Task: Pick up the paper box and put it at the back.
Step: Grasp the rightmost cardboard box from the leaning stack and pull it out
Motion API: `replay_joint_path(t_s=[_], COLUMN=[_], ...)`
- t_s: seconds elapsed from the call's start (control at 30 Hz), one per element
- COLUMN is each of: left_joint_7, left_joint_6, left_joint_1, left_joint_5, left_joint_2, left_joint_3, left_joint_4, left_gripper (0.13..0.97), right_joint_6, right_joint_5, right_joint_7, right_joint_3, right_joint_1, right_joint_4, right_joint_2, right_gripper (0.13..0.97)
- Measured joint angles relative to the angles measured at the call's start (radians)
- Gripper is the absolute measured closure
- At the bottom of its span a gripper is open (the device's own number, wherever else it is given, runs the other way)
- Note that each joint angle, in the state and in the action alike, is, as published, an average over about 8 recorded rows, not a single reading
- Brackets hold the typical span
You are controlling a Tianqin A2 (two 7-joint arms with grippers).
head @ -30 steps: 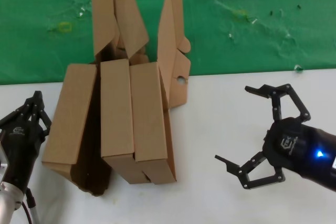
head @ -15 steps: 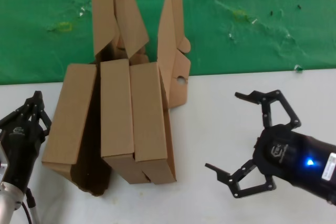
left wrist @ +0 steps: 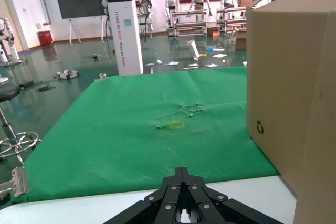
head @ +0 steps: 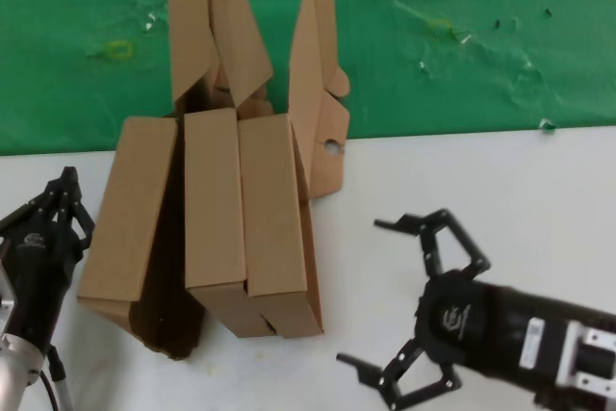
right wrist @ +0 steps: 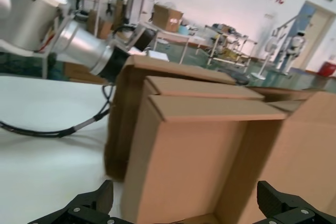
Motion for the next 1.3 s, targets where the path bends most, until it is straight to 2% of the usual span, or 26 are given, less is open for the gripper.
replay_joint_path(t_s=[0.4,0.67,0.8,1.07,1.1,1.3], left_joint_7=[0.0,0.0,0.0,0.0,0.0,0.0], left_joint_6=[0.0,0.0,0.0,0.0,0.0,0.0], left_joint_1=[0.0,0.0,0.0,0.0,0.0,0.0], left_joint_5=[0.0,0.0,0.0,0.0,0.0,0.0], left_joint_2=[0.0,0.0,0.0,0.0,0.0,0.0], left_joint_3=[0.0,0.0,0.0,0.0,0.0,0.0], left_joint_4=[0.0,0.0,0.0,0.0,0.0,0.0], left_gripper=[0.954,0.954,0.954,0.954,0.954,0.954], right_joint_6=[0.016,0.024,0.023,0.023,0.022,0.019], right_joint_5=[-0.139,-0.182,-0.187,-0.181,-0.179,-0.166], right_joint_7=[0.081,0.105,0.109,0.101,0.099,0.079], right_joint_3=[-0.162,-0.222,-0.238,-0.25,-0.251,-0.258], right_joint_1=[0.086,0.137,0.15,0.161,0.162,0.168], right_joint_4=[-0.032,-0.067,-0.079,-0.097,-0.1,-0.119], right_joint_2=[-0.007,-0.028,-0.032,-0.031,-0.032,-0.04], right_gripper=[0.16,0.262,0.262,0.436,0.436,0.604])
